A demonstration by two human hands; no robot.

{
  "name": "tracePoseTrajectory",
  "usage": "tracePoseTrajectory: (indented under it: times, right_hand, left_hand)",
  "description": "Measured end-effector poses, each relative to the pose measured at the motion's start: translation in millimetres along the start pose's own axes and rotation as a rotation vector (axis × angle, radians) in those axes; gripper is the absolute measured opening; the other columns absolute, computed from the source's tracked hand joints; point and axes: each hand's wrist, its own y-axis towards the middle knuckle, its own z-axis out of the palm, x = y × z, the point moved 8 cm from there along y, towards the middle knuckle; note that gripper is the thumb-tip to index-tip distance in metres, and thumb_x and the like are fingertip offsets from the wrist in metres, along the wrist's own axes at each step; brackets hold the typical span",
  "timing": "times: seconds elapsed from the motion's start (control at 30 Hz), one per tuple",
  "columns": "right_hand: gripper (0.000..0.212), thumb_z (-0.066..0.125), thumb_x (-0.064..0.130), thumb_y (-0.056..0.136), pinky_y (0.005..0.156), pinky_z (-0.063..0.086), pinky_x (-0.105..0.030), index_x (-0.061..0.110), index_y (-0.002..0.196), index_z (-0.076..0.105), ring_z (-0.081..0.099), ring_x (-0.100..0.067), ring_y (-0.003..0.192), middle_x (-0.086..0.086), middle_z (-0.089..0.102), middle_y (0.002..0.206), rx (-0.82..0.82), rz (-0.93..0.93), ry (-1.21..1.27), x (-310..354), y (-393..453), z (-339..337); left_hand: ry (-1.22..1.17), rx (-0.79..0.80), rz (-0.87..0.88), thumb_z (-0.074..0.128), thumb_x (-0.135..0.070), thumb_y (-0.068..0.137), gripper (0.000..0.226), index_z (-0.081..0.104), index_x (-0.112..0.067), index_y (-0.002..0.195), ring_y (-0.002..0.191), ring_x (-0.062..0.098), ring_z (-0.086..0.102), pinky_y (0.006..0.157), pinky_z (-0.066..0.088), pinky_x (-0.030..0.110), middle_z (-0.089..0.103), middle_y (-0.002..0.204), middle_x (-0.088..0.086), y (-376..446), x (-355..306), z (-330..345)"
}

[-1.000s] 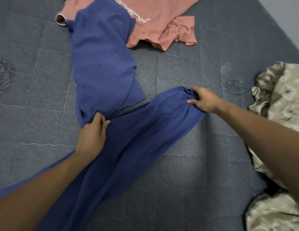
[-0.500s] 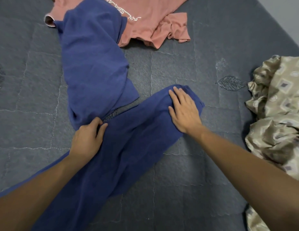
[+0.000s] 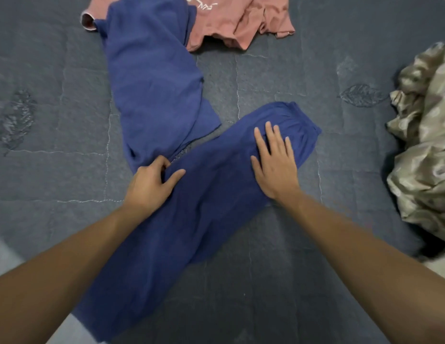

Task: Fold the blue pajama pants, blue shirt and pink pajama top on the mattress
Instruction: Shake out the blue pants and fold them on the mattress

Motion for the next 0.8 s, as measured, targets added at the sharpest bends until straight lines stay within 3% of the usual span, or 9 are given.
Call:
tracePoseTrajectory:
  times: [0.23, 0.47, 0.57, 0.63, 0.7, 0.8]
  right_hand:
    - [0.062, 0.029, 0.044, 0.107, 0.126, 0.012, -0.053, 0.022, 0.163, 0.014, 0.003, -0.023, 0.159, -0.004, 0.006, 0.172, 0.049, 0.027, 0.097, 99.8, -66.0, 19.0]
    - [0.062, 0.027, 0.043, 0.107, 0.126, 0.012, -0.053, 0.023, 0.164, 0.013, 0.002, -0.022, 0.159, -0.002, 0.008, 0.172, 0.076, 0.018, 0.084, 171.0, -120.7, 23.6]
    - [0.064, 0.031, 0.045, 0.105, 0.126, 0.012, -0.052, 0.023, 0.163, 0.016, 0.005, -0.020, 0.159, 0.000, 0.011, 0.171, 0.069, 0.069, 0.085, 194.1, -142.4, 23.2]
    - [0.065, 0.039, 0.042, 0.104, 0.126, 0.014, -0.052, 0.023, 0.163, 0.019, 0.008, -0.021, 0.159, 0.000, 0.013, 0.171, 0.063, 0.135, 0.127, 212.1, -160.6, 22.7]
    - [0.067, 0.046, 0.037, 0.101, 0.126, 0.016, -0.050, 0.024, 0.162, 0.022, 0.009, -0.023, 0.158, 0.000, 0.012, 0.171, 0.031, 0.245, 0.199, 231.8, -183.5, 24.3]
    - [0.072, 0.056, 0.030, 0.097, 0.126, 0.019, -0.042, 0.021, 0.161, 0.024, 0.015, -0.028, 0.156, -0.004, 0.015, 0.170, -0.087, 0.541, 0.402, 260.6, -225.6, 26.2]
  left_hand:
    - [0.071, 0.174, -0.056, 0.070, -0.053, 0.087, 0.042, 0.054, -0.016, 0.080, 0.062, 0.014, 0.054, 0.053, 0.036, 0.029, 0.057, 0.065, -0.004, -33.1, 24.1, -15.7]
    - [-0.014, 0.306, -0.031, 0.080, -0.038, 0.084, 0.026, 0.070, -0.015, 0.092, 0.076, 0.017, 0.066, 0.068, 0.051, 0.033, 0.071, 0.079, -0.003, -54.1, 54.1, -25.5]
    - [-0.030, 0.377, 0.025, 0.080, -0.028, 0.085, 0.019, 0.064, -0.020, 0.079, 0.066, 0.005, 0.060, 0.055, 0.040, 0.013, 0.064, 0.070, -0.011, -66.6, 63.8, -32.1]
    - [-0.055, 0.415, 0.043, 0.080, -0.025, 0.085, 0.018, 0.064, -0.020, 0.079, 0.066, 0.005, 0.061, 0.055, 0.039, 0.012, 0.064, 0.070, -0.010, -79.7, 78.2, -41.9]
    - [-0.038, 0.455, 0.053, 0.080, -0.028, 0.084, 0.022, 0.064, -0.014, 0.079, 0.070, 0.016, 0.063, 0.059, 0.042, 0.023, 0.066, 0.073, -0.003, -95.6, 96.2, -51.4]
    - [0.002, 0.531, 0.061, 0.079, -0.030, 0.085, 0.022, 0.064, -0.014, 0.084, 0.078, 0.020, 0.065, 0.068, 0.045, 0.032, 0.069, 0.080, 0.000, -120.6, 122.0, -64.8]
